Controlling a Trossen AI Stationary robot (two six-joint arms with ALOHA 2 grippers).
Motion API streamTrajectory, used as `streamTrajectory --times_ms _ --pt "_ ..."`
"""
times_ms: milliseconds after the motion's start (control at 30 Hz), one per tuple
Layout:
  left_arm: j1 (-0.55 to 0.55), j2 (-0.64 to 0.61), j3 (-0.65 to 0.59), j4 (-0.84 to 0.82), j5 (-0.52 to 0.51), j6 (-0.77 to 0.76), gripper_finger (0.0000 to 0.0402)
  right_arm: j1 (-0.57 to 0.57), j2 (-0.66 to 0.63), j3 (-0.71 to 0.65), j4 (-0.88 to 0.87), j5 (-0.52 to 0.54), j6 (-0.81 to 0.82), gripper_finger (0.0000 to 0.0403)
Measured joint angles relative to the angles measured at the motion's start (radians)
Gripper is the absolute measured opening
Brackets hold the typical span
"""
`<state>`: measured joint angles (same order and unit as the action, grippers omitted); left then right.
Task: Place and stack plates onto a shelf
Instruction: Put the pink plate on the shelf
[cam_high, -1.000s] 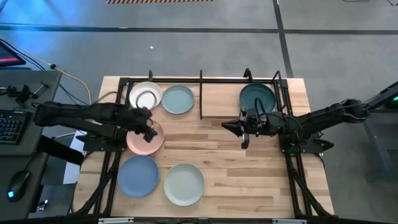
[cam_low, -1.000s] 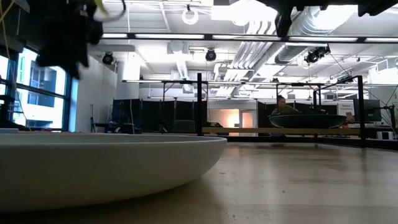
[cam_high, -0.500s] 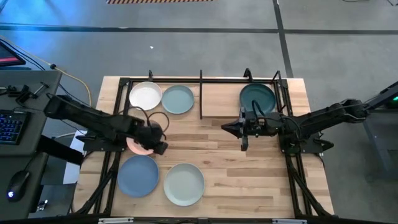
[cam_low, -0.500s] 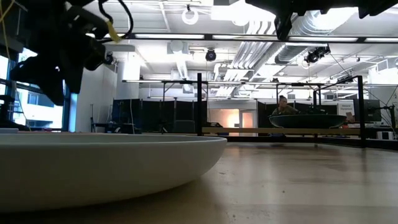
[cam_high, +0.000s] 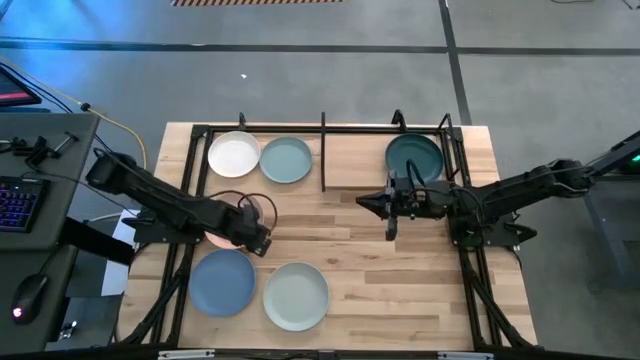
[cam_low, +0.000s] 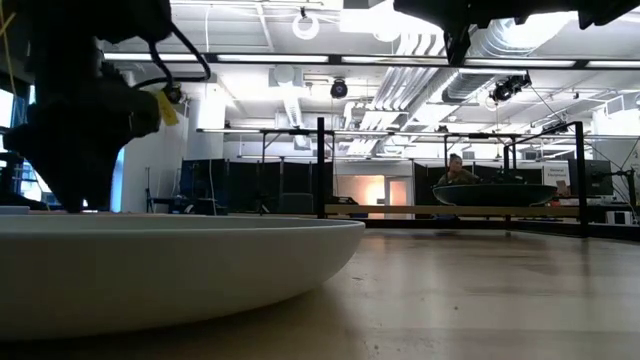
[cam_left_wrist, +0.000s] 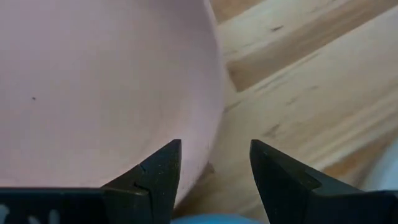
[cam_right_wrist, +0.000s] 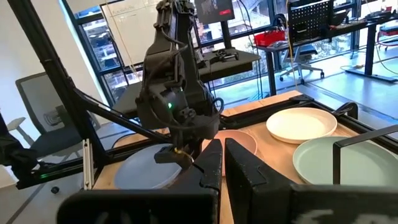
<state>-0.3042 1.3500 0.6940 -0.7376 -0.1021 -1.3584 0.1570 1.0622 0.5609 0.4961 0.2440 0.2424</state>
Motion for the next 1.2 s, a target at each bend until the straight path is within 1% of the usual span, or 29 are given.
streamTrajectory --times_ms 100,267,367,467,600,633,767,933,1033,1200 --pt "0.0 0.043 0.0 0.008 -0.027 0.008 0.0181 -0.002 0.0 0.0 -0.006 0.0 0.0 0.0" --pt "0.0 0.099 0.0 0.016 -0.032 0.026 0.0179 -0.006 0.0 -0.001 -0.006 0.001 0.002 0.0" --pt "0.0 0.118 0.0 0.034 -0.035 0.027 0.0164 -0.006 0.0 -0.001 -0.008 0.01 0.003 0.0" --pt "0.0 0.127 0.0 0.033 -0.04 0.039 0.0124 -0.006 0.0 -0.001 -0.013 0.016 0.005 0.0" --pt "0.0 0.117 0.005 0.031 -0.037 0.094 0.0032 -0.006 0.0 -0.001 -0.022 0.016 0.007 0.0" --pt "0.0 0.109 0.003 0.029 -0.042 0.105 0.0019 -0.006 0.0 -0.001 -0.022 0.016 0.007 0.0" --pt "0.016 0.062 0.001 0.01 -0.05 0.115 0.0016 -0.006 0.0 -0.001 -0.026 0.016 0.007 0.0" --pt "0.052 -0.032 0.037 -0.07 -0.057 0.2 0.0004 -0.006 0.0 -0.001 -0.028 0.016 0.007 0.0" --pt "0.077 -0.078 0.101 -0.154 -0.056 0.274 0.0001 -0.006 0.0 -0.001 -0.028 0.016 0.002 0.0" --pt "0.099 -0.108 0.277 -0.294 -0.043 0.399 0.0001 -0.012 0.0 -0.001 -0.007 0.018 0.011 0.0"
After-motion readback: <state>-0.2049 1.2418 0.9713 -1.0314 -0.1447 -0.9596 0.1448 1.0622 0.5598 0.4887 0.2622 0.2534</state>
